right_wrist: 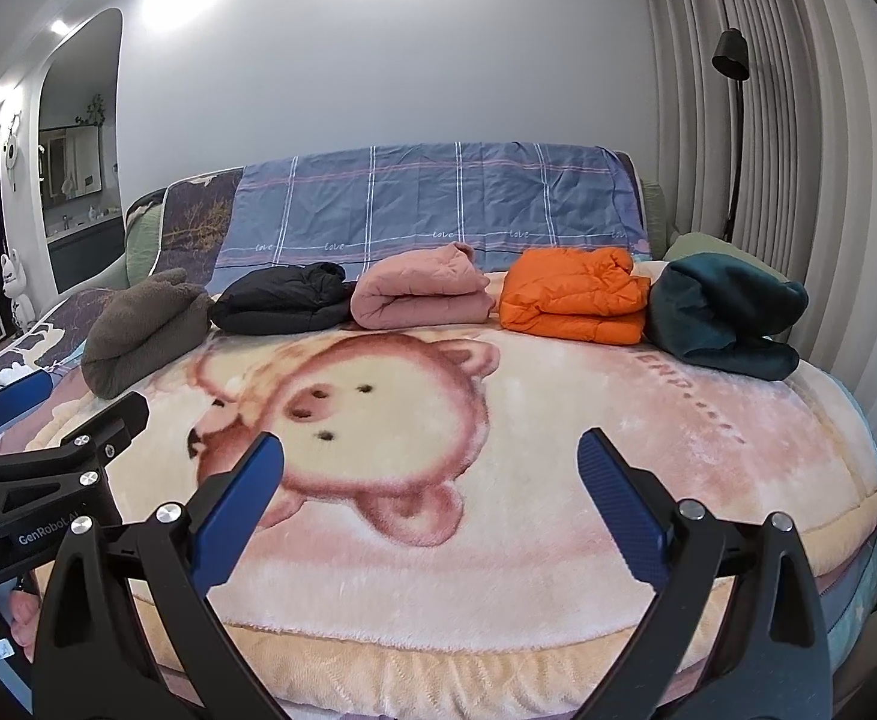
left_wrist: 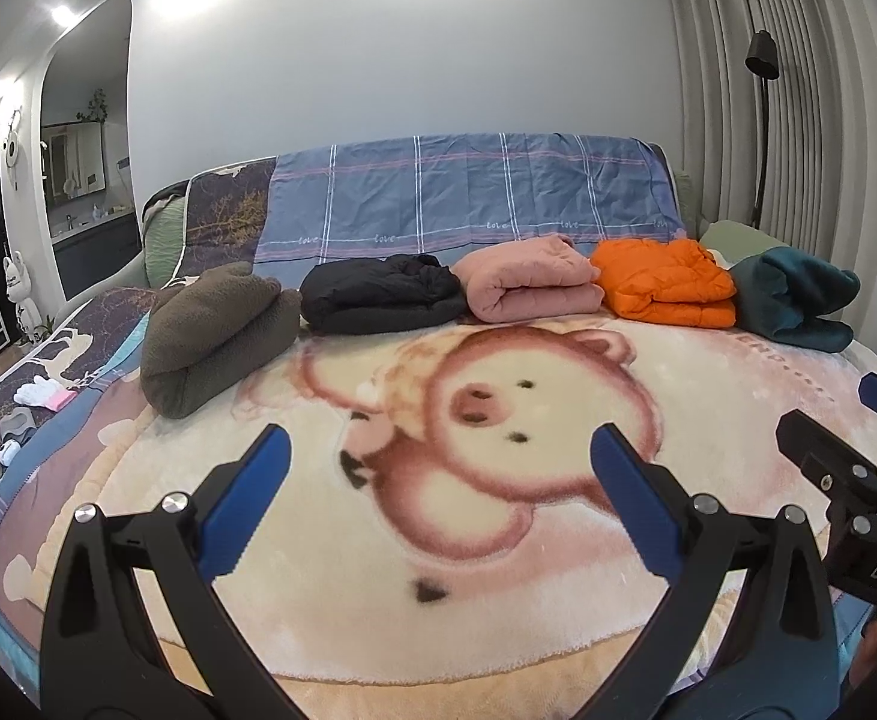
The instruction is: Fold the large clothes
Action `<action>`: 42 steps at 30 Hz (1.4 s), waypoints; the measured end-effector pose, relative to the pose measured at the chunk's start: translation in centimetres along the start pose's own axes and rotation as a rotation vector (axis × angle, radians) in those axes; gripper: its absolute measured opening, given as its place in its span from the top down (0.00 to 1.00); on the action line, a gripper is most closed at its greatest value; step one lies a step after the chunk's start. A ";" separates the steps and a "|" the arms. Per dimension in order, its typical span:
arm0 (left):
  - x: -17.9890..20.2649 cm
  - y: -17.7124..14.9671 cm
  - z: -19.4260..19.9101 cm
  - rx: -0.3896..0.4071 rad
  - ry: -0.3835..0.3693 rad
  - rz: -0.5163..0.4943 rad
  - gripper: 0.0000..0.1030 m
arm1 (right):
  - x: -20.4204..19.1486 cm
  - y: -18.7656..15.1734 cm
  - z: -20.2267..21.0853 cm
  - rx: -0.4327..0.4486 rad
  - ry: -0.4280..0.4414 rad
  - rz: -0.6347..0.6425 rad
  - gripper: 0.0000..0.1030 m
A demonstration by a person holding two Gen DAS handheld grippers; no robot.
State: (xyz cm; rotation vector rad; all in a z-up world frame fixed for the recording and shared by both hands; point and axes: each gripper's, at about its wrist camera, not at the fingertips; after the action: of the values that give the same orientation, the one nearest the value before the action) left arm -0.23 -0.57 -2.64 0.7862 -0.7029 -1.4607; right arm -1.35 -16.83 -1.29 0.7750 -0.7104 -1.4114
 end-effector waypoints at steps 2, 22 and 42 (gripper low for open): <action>0.1 -0.1 -0.1 -0.003 0.002 -0.002 0.02 | 0.0 0.0 0.0 -0.001 0.001 -0.003 0.04; 0.2 -0.5 -0.5 -0.031 0.000 0.001 0.02 | 0.0 -0.1 -0.6 -0.010 -0.009 0.000 0.01; 0.4 -0.6 -0.8 -0.033 0.007 -0.015 0.02 | 0.2 -0.1 -0.9 -0.017 -0.013 -0.015 0.01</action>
State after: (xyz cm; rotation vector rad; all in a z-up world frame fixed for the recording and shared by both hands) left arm 0.07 -0.90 -3.63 0.7720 -0.6673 -1.4785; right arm -0.73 -17.03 -1.90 0.7600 -0.7030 -1.4349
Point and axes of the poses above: each gripper's, at about its wrist camera, not at the fingertips, and z roughly against the way its jaws point, x to its right, y to its top, and after that the axes turned 10 degrees about -x, right-handed
